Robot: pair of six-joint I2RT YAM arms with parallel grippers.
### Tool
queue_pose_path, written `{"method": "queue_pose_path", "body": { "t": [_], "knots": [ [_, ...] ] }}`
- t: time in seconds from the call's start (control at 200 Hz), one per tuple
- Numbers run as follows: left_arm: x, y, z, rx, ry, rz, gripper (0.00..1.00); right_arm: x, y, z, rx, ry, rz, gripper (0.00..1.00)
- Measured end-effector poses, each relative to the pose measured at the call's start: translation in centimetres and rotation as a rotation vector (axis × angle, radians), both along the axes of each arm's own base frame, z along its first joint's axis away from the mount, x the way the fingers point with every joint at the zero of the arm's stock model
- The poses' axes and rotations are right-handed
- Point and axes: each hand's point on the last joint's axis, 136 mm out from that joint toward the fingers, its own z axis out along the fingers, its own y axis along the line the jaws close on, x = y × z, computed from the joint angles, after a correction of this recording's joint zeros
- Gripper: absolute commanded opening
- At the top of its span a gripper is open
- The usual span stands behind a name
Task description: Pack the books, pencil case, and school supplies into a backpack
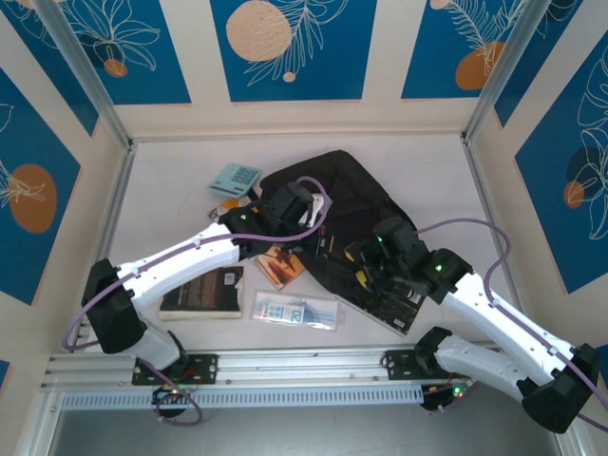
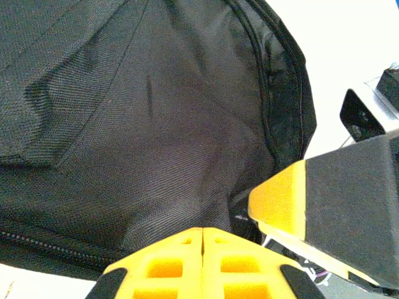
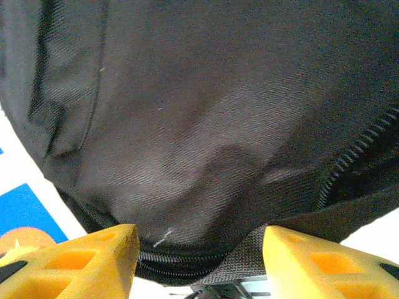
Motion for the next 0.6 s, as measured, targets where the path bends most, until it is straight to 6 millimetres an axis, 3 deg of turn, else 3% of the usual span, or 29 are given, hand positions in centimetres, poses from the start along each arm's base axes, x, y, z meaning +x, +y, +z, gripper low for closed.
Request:
{"method": "queue_pose_path", "body": {
  "t": [0.155, 0.36, 0.6],
  "knots": [
    [0.1, 0.2, 0.5, -0.004, -0.016, 0.005, 0.00, 1.3, 0.4, 1.4, -0.052, -0.195, 0.203, 0.53],
    [0.1, 0.6, 1.6, -0.023, -0.041, 0.003, 0.00, 2.3, -0.5, 3.6, -0.210, -0.660, 0.527, 0.51],
    [0.2, 0.9, 1.5, -0.021, -0.041, 0.005, 0.00, 0.9, 1.3, 3.1, -0.379, -1.065, 0.933, 0.64]
  ]
}}
